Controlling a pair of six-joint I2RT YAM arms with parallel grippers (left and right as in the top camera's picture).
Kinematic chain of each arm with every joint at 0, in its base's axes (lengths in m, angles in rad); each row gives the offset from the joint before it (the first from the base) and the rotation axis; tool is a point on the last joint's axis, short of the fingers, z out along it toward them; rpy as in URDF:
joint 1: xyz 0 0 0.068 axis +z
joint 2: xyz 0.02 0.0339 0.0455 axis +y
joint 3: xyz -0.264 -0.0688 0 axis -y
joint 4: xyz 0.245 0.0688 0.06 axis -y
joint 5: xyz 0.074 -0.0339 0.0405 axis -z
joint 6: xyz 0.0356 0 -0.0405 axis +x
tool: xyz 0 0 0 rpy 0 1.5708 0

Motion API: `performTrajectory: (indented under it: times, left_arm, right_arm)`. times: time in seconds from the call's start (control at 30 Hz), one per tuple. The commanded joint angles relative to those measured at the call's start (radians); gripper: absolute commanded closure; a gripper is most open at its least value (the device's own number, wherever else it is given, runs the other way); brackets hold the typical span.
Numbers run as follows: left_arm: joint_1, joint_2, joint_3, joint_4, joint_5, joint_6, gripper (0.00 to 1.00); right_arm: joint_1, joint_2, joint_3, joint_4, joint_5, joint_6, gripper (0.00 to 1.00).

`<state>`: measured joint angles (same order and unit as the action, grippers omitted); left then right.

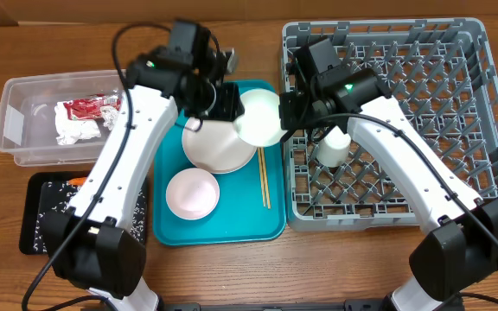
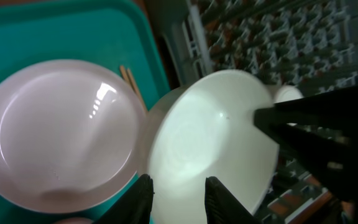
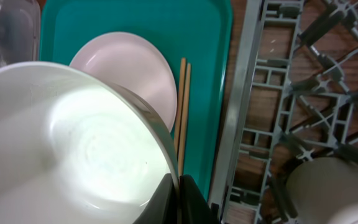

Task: Sort waste into correct bins and load items into the dishwasher
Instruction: 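Lift the white bowl and pass it to the right gripper, then carry the white bowl with the right gripper over the rack and tilt it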

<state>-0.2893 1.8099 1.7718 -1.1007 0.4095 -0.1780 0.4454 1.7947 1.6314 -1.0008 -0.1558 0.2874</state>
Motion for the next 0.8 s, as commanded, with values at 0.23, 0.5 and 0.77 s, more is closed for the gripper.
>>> performTrajectory:
  times: [0.23,0.5,0.77]
  left_arm:
    - [0.009,-0.021,0.156,-0.055,-0.065,0.097,0.60]
    - [0.008,-0.021,0.155,-0.067,-0.190,0.097,0.00]
    - [0.008,-0.018,0.155,-0.066,-0.193,0.097,0.00]
  right_arm:
    - [-0.015,-0.005,0.003,0.135,0.132,-0.289,0.96]
    - [-0.016,-0.005,0.003,0.399,0.615,-0.431,0.96]
    - [-0.087,-0.001,0.003,0.620,0.739,-0.964,0.96]
